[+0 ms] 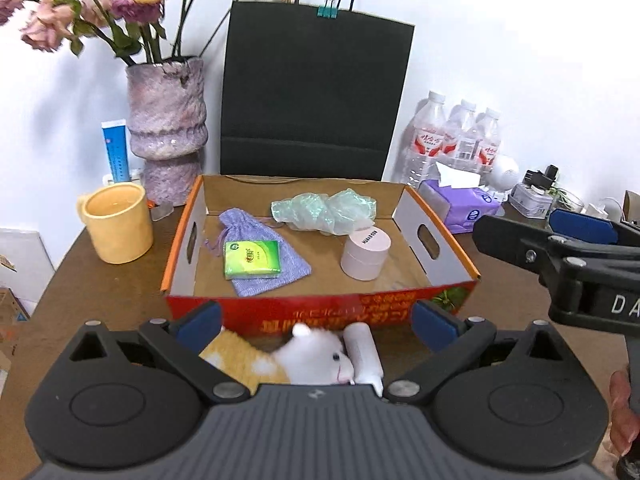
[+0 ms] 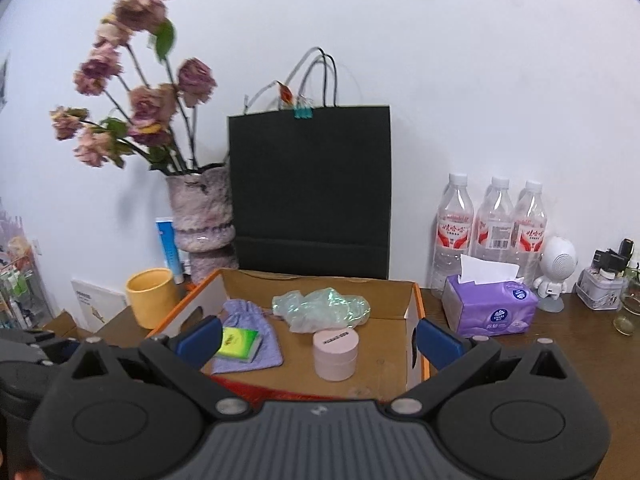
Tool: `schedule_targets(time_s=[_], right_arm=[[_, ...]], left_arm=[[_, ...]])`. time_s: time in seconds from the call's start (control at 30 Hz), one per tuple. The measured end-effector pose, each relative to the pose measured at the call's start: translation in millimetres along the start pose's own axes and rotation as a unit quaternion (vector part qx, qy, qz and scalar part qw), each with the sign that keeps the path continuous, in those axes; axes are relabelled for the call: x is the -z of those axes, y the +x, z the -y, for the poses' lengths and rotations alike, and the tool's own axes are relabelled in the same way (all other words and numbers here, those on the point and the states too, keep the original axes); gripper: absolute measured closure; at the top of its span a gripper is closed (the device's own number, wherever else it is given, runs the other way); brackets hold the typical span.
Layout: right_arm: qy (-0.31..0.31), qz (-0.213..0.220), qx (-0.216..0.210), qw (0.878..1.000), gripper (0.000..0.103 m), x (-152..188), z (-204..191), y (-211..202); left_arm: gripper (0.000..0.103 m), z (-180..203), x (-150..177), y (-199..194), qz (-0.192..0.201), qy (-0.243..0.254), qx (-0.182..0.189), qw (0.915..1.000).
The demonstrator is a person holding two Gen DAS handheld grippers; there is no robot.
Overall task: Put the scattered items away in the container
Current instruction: 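Withdraw both tools from the box toward the plush sheep, then grasp the plush sheep with the left tool while the right tool grasps the white translucent box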
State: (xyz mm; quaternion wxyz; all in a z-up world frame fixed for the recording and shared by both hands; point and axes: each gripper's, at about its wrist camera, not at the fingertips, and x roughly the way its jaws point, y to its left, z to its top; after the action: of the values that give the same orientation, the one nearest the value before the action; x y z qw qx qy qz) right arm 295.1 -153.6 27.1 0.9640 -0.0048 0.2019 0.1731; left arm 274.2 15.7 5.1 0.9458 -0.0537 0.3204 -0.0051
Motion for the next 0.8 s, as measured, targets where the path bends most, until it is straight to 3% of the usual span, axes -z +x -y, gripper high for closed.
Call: schedule_targets(time_s=[0.5,0.8], right_arm=[[-0.008,0.017,-0.011,1.0,0.0,17,-18,-78],[-0.007,0.02,-0.003,1.0,0.0,32,-17,-112]], left_arm=[[0.0,2,41,-67,-0.006,-0.029,0.033,0.999],[0.0,-1,58,-101,0.021,-0.047,0.038,0.998]])
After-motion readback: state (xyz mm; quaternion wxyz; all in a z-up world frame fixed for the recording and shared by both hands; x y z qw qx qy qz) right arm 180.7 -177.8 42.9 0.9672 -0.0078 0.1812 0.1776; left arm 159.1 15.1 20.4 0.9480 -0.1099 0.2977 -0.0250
